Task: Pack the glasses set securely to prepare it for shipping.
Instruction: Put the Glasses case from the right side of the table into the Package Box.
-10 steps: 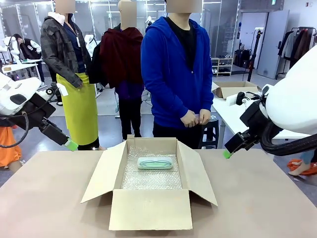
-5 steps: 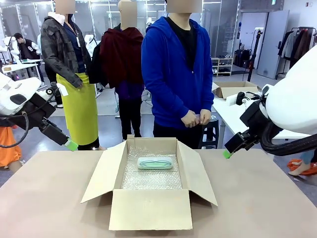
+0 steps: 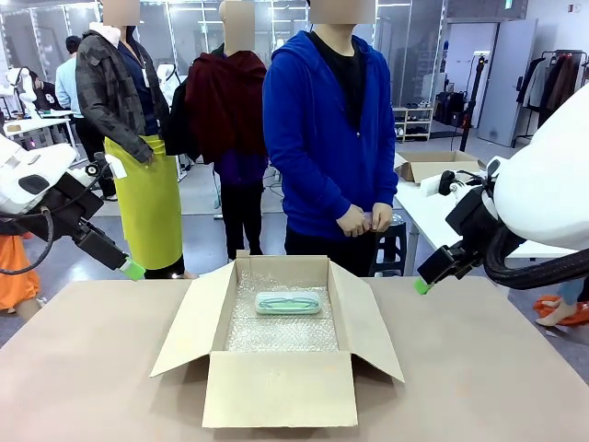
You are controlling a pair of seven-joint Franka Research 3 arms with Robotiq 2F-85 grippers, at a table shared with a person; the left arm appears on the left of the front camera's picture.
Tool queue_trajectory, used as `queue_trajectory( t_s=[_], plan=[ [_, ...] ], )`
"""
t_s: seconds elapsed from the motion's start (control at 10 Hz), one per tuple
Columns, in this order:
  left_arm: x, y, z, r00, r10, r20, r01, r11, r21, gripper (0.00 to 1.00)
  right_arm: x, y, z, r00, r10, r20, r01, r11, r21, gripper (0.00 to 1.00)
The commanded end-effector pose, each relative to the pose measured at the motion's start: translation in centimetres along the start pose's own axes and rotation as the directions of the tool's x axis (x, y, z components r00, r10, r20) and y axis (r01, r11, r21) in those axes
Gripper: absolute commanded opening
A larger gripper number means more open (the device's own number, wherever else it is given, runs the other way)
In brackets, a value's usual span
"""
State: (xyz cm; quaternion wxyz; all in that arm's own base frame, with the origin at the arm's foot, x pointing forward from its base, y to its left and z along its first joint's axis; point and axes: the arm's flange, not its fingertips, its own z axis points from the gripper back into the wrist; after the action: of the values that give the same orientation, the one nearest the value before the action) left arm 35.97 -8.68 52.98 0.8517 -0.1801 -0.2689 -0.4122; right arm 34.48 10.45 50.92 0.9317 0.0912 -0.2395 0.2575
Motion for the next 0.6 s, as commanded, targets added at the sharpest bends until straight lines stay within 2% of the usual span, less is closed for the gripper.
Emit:
queue_trajectory(
  t_s=[0.0,0.5],
  plan=[
    [-0.10,0.20,0.25,1.000,-0.016,0.006,0.016,1.000,-0.016,1.00,-0.20,0.16,0.01,1.000,-0.001,0.010,0.001,1.000,-0.007,1.00],
    [-0.10,0.20,0.25,1.000,-0.016,0.006,0.016,1.000,-0.016,1.00,-0.20,0.16,0.01,1.000,-0.001,0.010,0.001,1.000,-0.007,1.00]
  ],
)
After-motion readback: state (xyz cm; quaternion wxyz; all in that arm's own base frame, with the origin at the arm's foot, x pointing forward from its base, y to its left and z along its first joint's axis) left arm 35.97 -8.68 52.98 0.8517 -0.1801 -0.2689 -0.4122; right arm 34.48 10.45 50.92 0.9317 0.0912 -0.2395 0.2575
